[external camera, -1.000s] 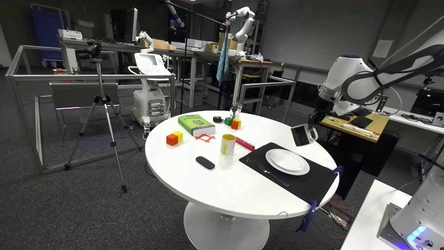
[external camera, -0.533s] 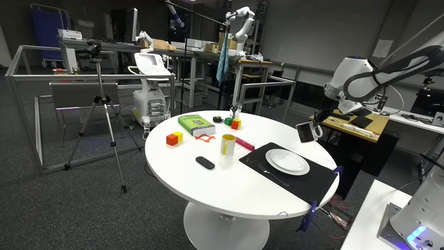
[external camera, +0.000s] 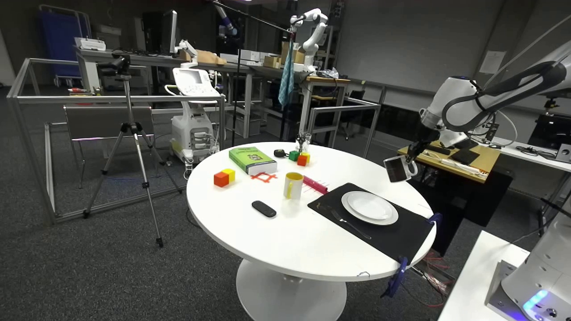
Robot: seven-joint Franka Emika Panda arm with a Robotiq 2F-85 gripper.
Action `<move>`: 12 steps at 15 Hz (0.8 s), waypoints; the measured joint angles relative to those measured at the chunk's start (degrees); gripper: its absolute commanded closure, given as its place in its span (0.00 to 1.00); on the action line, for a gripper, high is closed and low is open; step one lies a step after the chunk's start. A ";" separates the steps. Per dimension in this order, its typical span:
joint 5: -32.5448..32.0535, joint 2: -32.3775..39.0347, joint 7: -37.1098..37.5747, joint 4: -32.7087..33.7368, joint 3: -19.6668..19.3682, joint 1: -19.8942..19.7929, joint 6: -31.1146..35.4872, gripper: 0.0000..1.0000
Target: Move the black cup to the left side of the white plate
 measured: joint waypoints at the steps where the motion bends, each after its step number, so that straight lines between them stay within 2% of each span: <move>1: 0.37 0.50 -1.15 0.31 -0.73 0.00 0.36 0.95; 7: 2.59 3.82 -6.31 3.48 -5.23 -0.55 3.03 0.95; 12: 2.85 8.05 -8.09 7.28 -7.11 -2.45 4.93 0.95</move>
